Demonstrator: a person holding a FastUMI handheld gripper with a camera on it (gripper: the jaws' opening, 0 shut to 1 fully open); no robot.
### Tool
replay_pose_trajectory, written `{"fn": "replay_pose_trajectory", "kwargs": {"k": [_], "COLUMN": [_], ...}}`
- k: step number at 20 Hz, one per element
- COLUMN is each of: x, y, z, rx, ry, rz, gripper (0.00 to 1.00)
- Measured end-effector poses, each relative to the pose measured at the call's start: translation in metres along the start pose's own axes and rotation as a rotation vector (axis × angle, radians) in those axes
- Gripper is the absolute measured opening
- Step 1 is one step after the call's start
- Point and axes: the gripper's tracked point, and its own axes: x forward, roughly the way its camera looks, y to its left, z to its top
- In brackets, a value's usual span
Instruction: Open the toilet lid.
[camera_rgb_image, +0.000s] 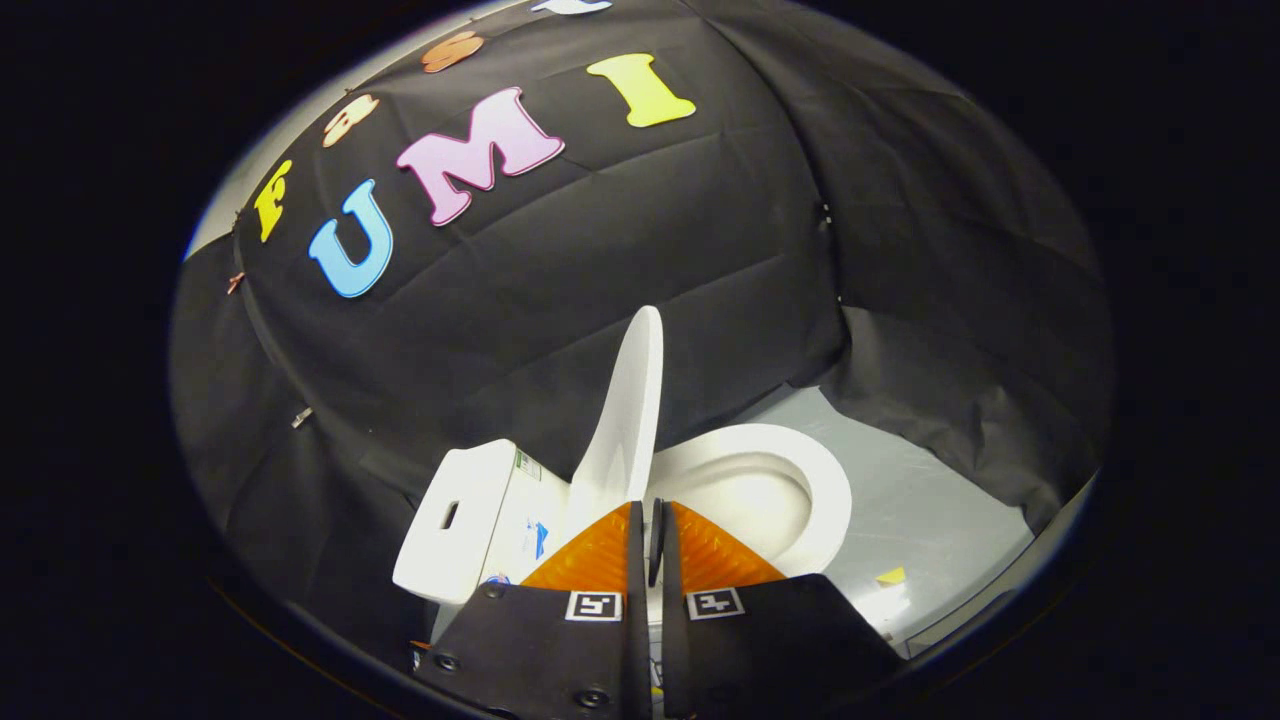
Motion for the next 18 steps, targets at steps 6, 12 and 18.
{"fn": "replay_pose_trajectory", "kwargs": {"k": [6,12,18], "x": [-0.007,-0.011,-0.010], "y": [0.043,0.098,0.158], "z": [0.004,0.001,-0.009], "rx": [-0.065,-0.171,-0.238], "ry": [-0.024,-0.056,-0.083], "rz": [-0.014,-0.020,0.006], "gripper": [0.09,0.10,0.12]}}
